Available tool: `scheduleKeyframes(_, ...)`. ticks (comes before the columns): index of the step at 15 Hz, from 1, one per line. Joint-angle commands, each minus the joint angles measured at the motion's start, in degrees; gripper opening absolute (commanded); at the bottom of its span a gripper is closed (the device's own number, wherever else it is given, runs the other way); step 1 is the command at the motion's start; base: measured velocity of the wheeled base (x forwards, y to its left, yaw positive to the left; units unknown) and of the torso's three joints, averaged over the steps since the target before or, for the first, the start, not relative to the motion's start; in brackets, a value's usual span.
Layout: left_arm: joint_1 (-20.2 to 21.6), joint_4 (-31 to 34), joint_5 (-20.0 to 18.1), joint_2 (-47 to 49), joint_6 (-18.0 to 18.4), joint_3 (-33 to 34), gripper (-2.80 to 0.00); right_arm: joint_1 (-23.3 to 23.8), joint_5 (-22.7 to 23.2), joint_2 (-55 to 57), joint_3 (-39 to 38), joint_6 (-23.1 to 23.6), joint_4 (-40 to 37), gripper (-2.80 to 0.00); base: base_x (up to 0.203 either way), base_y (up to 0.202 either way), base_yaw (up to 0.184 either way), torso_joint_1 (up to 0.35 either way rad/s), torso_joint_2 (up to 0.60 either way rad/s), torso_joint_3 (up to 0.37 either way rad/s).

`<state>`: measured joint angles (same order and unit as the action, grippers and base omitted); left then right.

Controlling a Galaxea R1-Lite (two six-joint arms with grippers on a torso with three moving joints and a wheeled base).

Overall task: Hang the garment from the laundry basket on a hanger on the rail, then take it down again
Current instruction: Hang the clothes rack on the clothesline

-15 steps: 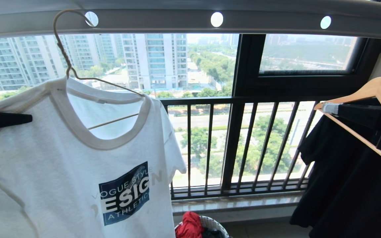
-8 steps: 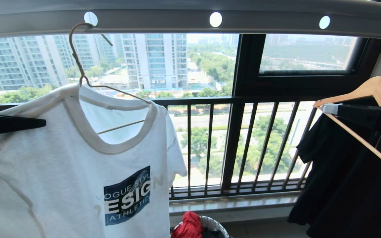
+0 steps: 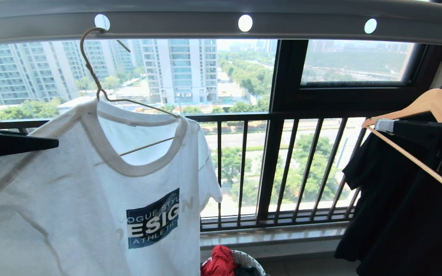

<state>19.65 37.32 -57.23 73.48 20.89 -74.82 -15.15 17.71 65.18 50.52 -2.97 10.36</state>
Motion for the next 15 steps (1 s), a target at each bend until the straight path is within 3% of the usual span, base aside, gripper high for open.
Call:
scheduleKeyframes(1, 0.1, 0.3, 0.2, -1.0, 0.1, -0.4, 0.0, 0.2, 0.1, -0.2, -0.1, 0.0, 0.1, -2.8, 0.0, 0.0, 0.0, 0.0, 0.0, 0.0)
scheduleKeyframes(3, 0.5, 0.3, 0.9, -3.4, -0.9, -0.3, 0.0, 0.4, 0.1, -0.3, -0.3, 1.1, 0.1, -2.8, 0.0, 0.0, 0.0, 0.0, 0.0, 0.0)
scheduleKeyframes(7, 1.8, 0.4, 1.3, -9.9, -9.8, 0.2, 0.0, 0.3, 0.1, -0.5, -0.6, 1.7, 0.1, -2.8, 0.0, 0.0, 0.0, 0.0, 0.0, 0.0)
scheduleKeyframes(8, 1.8, 0.4, 1.3, -10.5, -10.8, 0.2, -2.8, 0.3, 0.1, -0.4, -0.6, 1.7, 0.1, -2.8, 0.0, 0.0, 0.0, 0.0, 0.0, 0.0)
scheduleKeyframes(12, 1.8, 1.2, 3.0, -13.3, -10.7, 0.5, -2.8, 0.3, 0.3, 0.7, -0.6, 1.7, 0.1, -2.8, 0.0, 0.0, 0.0, 0.0, 0.0, 0.0)
scheduleKeyframes(15, 1.7, 12.1, 7.0, -17.5, -9.3, 0.7, -2.8, 0.3, 0.5, 1.7, -0.6, 1.7, 0.0, -2.8, 0.0, 0.0, 0.0, 0.0, 0.0, 0.0)
